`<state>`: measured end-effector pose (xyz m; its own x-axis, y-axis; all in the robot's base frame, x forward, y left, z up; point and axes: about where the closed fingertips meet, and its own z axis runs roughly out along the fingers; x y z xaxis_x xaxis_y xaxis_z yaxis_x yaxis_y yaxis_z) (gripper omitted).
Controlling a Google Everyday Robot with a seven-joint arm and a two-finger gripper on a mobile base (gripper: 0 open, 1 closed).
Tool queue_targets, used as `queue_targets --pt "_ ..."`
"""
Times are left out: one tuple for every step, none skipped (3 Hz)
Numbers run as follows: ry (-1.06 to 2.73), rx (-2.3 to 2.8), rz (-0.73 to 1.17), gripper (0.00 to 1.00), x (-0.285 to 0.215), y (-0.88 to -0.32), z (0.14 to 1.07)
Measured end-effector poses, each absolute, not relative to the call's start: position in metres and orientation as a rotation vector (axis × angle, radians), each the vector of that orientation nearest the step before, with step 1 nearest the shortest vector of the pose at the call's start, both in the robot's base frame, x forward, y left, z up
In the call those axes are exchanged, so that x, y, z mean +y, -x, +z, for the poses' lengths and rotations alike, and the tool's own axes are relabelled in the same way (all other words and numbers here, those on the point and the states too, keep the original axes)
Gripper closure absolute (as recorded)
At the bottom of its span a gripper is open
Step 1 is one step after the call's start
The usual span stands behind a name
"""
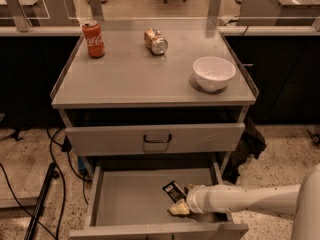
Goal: Pick rxbar chocolate from middle drawer and place on counter
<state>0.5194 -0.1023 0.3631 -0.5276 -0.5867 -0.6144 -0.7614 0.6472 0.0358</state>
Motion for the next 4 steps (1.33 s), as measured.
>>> queue_targets --pt "1.044 2.284 0.39 0.34 -0.099 -0.522 0.355" --pt "1.044 2.28 0.363 0.34 -0.098 -0.524 0.35" --pt "1.054 2.284 0.322 0.36 -0.1 -0.524 0.344" --pt "1.06 2.287 0.299 0.55 -0.101 -0.522 0.34"
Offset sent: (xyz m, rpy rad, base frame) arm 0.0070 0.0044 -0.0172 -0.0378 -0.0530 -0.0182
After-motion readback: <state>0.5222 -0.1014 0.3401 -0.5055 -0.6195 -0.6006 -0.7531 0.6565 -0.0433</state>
